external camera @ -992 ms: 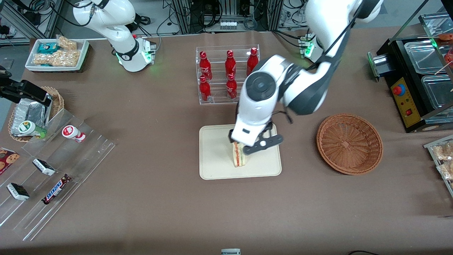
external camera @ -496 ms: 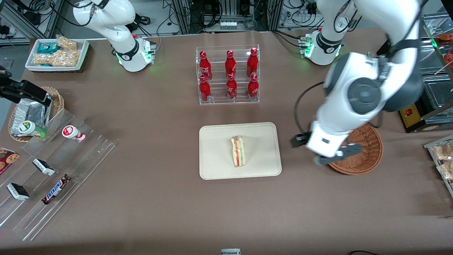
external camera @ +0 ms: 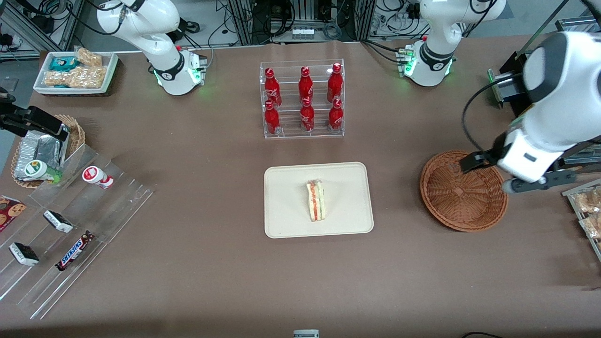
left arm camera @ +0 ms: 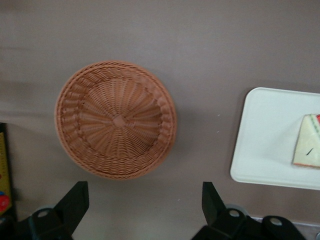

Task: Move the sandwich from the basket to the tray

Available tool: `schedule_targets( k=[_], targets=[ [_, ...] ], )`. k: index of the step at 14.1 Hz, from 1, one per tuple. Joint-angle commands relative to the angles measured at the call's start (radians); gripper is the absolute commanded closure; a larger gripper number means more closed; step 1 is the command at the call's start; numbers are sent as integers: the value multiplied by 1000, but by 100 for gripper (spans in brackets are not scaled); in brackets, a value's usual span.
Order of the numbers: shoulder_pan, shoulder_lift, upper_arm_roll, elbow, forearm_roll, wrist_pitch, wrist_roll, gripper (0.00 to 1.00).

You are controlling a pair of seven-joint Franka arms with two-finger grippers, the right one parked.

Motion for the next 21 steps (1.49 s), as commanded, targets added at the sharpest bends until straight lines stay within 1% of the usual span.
schedule_targets(
  k=[1,4,6,8,13,17,21],
  targets=[
    [37,-52,-13,-30,-8,-27,96,0],
    [38,-104,-2,-21,6,-96,181,0],
    [12,-118,45,-10,3,-111,259,0],
    [-2,-109,75,48,-3,-116,331,0],
    [-4,-72,76,77,6,-113,327,0],
    [-2,-75,75,74,-5,-98,322,0],
    [-5,-77,73,73,8,-98,318,0]
  ],
)
